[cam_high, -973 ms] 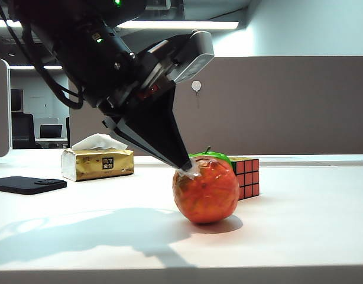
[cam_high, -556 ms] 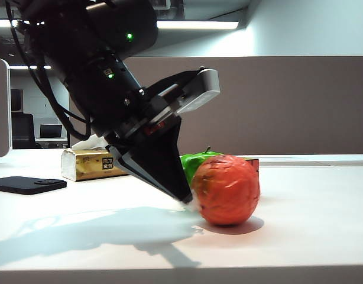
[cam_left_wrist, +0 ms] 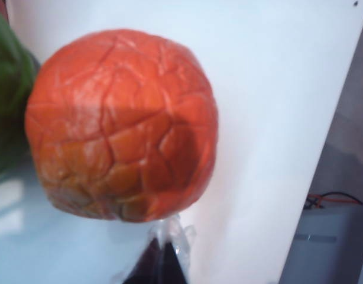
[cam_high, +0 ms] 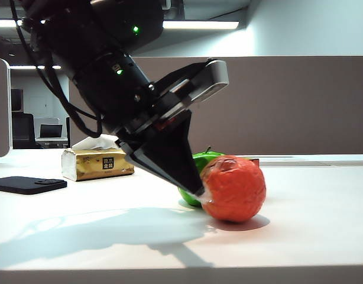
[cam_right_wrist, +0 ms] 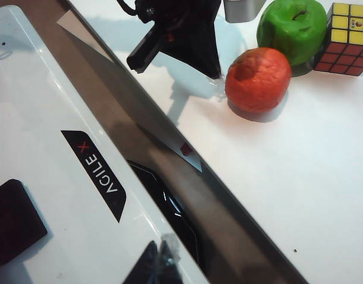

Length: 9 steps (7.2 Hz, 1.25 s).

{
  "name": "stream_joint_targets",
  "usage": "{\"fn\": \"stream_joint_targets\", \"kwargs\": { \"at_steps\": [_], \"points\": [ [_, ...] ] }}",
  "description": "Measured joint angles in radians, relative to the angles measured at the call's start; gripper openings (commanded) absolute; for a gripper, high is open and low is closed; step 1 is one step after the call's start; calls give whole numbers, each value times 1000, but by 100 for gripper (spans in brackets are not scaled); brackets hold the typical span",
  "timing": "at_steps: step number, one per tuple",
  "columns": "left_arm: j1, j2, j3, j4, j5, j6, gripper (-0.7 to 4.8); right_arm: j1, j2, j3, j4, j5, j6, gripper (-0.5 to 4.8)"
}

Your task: Move all the fruits on the tabletop near the face of the Rubik's cube that has the color most similar to each fruit.

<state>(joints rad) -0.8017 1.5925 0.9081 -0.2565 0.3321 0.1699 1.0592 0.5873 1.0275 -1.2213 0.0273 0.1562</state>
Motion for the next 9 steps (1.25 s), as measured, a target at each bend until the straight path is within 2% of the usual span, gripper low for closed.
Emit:
{"fn": "stream_joint_targets", "kwargs": {
  "at_steps": [4, 9],
  "points": [
    [-1, 0, 0, 165, 6, -74, -5, 0, 0, 0, 3, 0, 0, -1],
    [-29, 42, 0, 190, 17, -97, -5, 0, -6, 0, 4, -2, 1, -1]
  ]
}}
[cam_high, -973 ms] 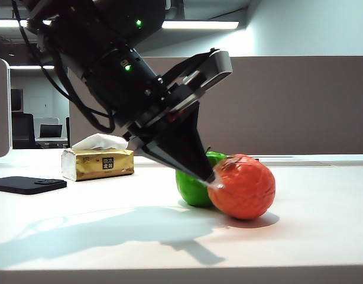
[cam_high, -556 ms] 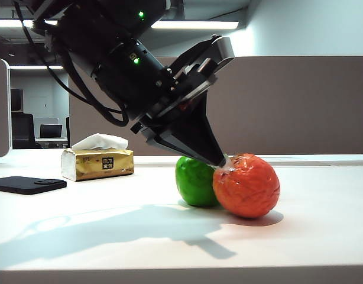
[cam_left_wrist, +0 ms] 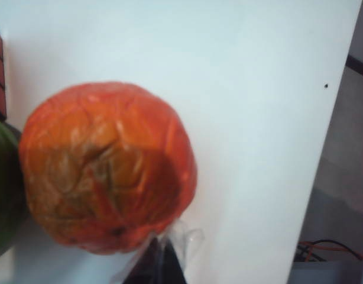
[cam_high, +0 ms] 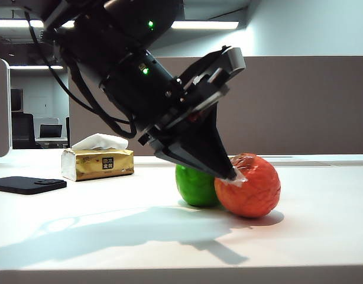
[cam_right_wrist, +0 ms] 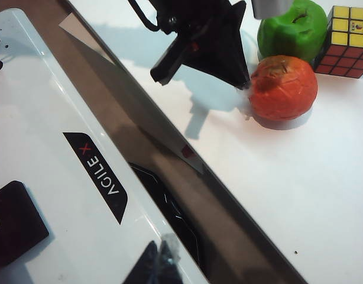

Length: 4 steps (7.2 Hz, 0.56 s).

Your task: Move all the fruits on the tabletop near the face of the Rubik's cube that has the color most similar to each fruit.

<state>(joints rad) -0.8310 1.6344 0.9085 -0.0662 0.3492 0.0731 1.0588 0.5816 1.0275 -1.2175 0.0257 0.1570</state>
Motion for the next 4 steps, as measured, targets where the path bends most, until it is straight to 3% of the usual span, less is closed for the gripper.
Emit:
{"fn": "stream_joint_targets", "kwargs": {
  "at_steps": [4],
  "points": [
    [0, 22, 0, 85, -14, 0, -5, 0, -1, 0, 0, 13, 0, -1]
  ]
}}
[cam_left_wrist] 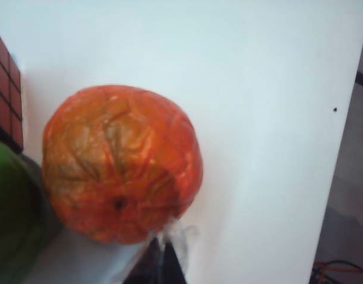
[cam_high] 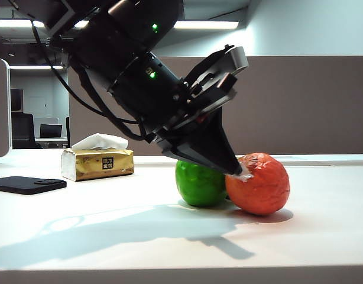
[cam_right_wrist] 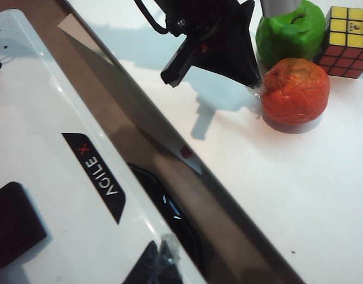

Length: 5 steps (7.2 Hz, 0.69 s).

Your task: Move all the fruits on the tabletop near the face of the Rubik's cube that has the color most similar to each fruit.

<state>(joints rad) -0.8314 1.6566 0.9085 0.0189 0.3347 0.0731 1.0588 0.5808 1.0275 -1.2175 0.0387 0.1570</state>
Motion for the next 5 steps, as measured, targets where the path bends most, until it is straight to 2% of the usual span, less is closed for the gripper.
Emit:
{"fn": "stream_joint_targets", "kwargs": {
  "at_steps": [1, 5],
  "points": [
    [0, 41, 1, 40, 1, -24, -5, 0, 0, 0, 0, 108, 22, -1],
    [0, 50, 14, 90, -2, -48, -5, 0, 0, 0, 0, 123, 27, -1]
  ]
}}
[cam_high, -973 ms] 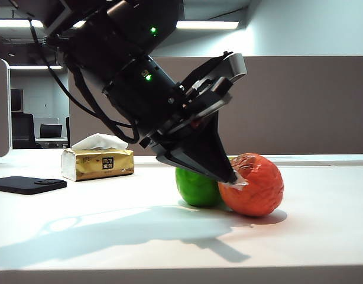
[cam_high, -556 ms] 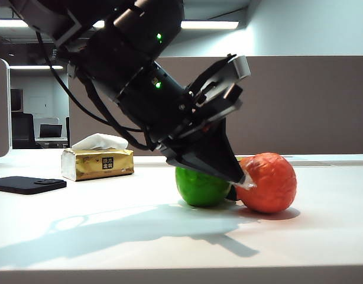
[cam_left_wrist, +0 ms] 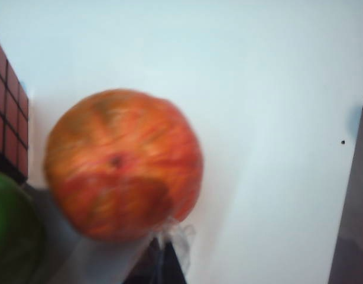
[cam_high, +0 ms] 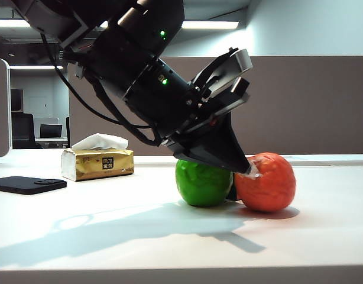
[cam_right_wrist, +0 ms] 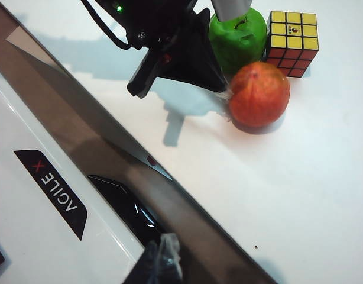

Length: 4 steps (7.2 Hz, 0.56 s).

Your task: Move all the fruits on the tabletop near the face of the Rubik's cube that has the color most similar to each fruit.

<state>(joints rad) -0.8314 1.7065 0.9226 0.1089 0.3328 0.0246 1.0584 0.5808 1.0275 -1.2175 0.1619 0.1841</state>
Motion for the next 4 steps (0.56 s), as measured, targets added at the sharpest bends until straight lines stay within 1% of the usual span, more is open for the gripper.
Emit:
{"fn": "stream_joint_targets", "kwargs": {
  "at_steps": [2, 4],
  "points": [
    [-46, 0, 0, -12, -1, -3, -5, 0, 0, 0, -1, 18, 3, -1],
    [-56, 6, -1, 47, -42, -4, -5, 0, 0, 0, -1, 18, 3, -1]
  ]
}}
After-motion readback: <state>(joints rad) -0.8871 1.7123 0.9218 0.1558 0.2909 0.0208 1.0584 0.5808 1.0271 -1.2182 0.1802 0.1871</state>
